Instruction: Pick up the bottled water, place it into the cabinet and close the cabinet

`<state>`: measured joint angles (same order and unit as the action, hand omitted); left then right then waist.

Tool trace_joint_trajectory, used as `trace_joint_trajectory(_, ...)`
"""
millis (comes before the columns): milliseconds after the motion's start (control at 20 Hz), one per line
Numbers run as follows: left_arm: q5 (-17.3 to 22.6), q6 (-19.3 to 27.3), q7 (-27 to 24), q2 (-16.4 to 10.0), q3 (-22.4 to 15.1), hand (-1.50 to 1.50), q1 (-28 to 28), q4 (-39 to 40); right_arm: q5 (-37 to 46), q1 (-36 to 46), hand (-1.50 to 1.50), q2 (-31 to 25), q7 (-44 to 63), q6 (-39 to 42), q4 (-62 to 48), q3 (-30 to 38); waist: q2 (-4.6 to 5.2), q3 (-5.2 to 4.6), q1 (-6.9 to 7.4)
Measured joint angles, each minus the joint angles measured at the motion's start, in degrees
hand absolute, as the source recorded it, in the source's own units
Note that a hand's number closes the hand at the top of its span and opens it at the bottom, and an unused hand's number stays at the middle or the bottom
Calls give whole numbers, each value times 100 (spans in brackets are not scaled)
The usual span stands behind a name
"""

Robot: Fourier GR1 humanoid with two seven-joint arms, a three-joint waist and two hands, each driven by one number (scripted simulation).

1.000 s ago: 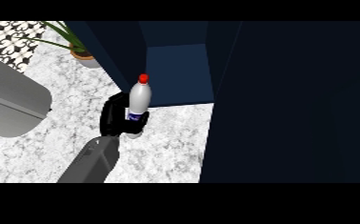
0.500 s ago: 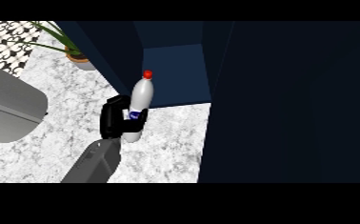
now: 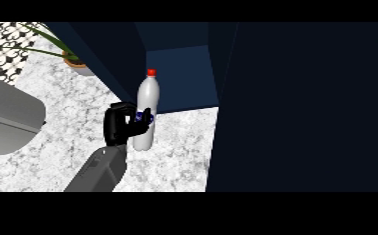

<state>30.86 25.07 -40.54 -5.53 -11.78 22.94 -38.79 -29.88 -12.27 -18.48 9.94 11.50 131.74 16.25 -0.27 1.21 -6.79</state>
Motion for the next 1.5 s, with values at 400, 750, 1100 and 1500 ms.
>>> trace_joint_trajectory(400, 0, 561, 108, -7, -10, 150, 55, -44, -353, 85, -150, -141, 1, 152, -144, 223, 30, 3, -68)
trace_joint_trajectory(750, 255, 593, 85, 36, 145, 150, -36, -212, -554, 152, -150, -231, 33, 213, -249, 354, 63, -10, -129)
trace_joint_trajectory(1100, 337, 671, 67, -34, 141, -150, -144, -359, -684, 233, -150, -324, 41, 299, -330, 430, 89, -11, -239)
trace_joint_trajectory(1500, 324, 864, -50, -88, 35, -150, -322, -556, -784, 365, -150, -375, 27, 363, -476, 452, 111, -10, -310)
